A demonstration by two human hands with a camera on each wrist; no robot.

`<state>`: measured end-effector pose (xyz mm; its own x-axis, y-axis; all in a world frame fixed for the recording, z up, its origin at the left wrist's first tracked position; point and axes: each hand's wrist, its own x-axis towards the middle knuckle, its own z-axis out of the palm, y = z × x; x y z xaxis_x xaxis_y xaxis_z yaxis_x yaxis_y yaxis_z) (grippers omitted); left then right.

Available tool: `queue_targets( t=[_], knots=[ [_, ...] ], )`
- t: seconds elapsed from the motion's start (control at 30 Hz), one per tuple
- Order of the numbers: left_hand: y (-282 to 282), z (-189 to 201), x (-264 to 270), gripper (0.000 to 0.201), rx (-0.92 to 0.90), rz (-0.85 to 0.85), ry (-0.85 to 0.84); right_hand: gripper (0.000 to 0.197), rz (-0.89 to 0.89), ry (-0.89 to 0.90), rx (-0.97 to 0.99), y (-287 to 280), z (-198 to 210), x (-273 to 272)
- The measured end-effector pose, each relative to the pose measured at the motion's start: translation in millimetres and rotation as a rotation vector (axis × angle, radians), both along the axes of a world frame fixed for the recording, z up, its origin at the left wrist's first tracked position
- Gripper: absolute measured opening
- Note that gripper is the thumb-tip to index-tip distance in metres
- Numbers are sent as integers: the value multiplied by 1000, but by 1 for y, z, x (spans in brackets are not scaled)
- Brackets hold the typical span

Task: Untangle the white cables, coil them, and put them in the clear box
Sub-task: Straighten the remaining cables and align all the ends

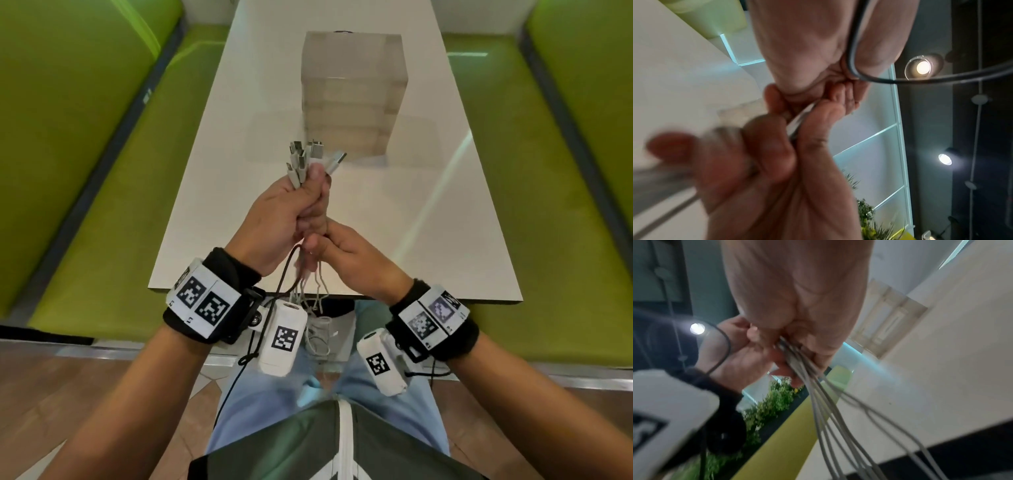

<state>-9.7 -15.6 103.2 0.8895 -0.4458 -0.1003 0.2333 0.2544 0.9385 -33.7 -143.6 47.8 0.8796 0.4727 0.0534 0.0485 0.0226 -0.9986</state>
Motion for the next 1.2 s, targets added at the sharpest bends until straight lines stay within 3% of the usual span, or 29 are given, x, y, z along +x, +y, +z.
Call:
queue_targets(
  t=[0.2, 0.33, 0.43, 0.6, 0.73, 0.87, 0.93, 1.07, 1.13, 1.2],
  knots=[
    [5, -6, 3, 20, 94, 104, -88, 30, -25, 161, 57, 2, -6, -8],
    [5, -9, 6, 40, 89, 280, -90, 26, 2, 139, -8, 2, -4, -12],
    [3, -9, 6, 27, 133, 275, -78, 21, 39, 122, -48, 2, -5, -13],
    [-2, -10, 0, 33, 188, 185, -119, 25, 147, 110, -157, -2, -1, -8],
    [-8, -13, -5, 30, 260, 171, -177, 10, 183, 178, -32, -6, 11, 2],
    [-7, -14, -2, 25, 351, 186, -255, 25, 103, 200, 5, -5, 16, 3],
    [-3, -19, -1, 44, 340, 156, -287, 26, 92, 209, 86, -7, 15, 3],
    [5, -45, -9, 88, 285, -51, -174, 25, -6, 199, 223, -15, 16, 5],
    [3, -57, -18, 76, 309, -129, -172, 24, -77, 104, 118, -21, 22, 6],
    [-1, -57, -24, 43, 310, -133, -210, 19, -132, -58, -41, -26, 26, 8]
  ],
)
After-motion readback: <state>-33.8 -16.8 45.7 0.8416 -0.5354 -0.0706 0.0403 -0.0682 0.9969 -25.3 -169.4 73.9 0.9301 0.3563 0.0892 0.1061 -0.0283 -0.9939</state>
